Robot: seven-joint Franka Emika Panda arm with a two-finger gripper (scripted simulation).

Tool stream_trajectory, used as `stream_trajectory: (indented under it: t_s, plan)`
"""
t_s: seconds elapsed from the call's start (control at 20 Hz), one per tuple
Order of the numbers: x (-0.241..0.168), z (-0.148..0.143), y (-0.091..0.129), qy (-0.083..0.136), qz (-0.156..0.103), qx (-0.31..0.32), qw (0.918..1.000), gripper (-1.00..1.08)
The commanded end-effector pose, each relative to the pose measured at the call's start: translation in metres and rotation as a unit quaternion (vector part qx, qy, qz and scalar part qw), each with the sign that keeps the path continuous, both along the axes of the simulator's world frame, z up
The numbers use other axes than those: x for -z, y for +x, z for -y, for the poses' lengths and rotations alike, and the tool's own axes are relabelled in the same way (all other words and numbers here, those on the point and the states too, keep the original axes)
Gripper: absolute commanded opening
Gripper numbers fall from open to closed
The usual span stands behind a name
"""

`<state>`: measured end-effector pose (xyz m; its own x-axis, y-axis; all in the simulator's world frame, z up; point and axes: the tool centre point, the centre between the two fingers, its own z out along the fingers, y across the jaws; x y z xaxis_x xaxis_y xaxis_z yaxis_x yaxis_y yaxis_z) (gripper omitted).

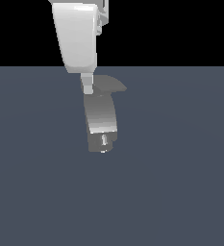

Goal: Turn on the faucet by rotating a designated handle.

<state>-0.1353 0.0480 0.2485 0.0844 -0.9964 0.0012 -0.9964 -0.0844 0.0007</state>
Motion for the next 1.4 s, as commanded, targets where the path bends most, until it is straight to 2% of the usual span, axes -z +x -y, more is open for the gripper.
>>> stream_trajectory:
  t_s: [0.0,0.3,0.35,0.4,1.35]
  plan:
    - [0.0,0.026,0.001,0.001,0.001,0.013,0.9999,-1.0]
    - [0.0,0.06,0.001,0.001,0.0,0.014,0.9999,-1.0]
    - [0.0,0.06,0.001,0.001,0.0,0.014,0.9999,-1.0]
    - [0.0,0.045,0.002,0.0,0.001,0.002,1.0,-1.0]
    - [0.0,0.103,0.055,0.0,0.0,0.01,0.9999,-1.0]
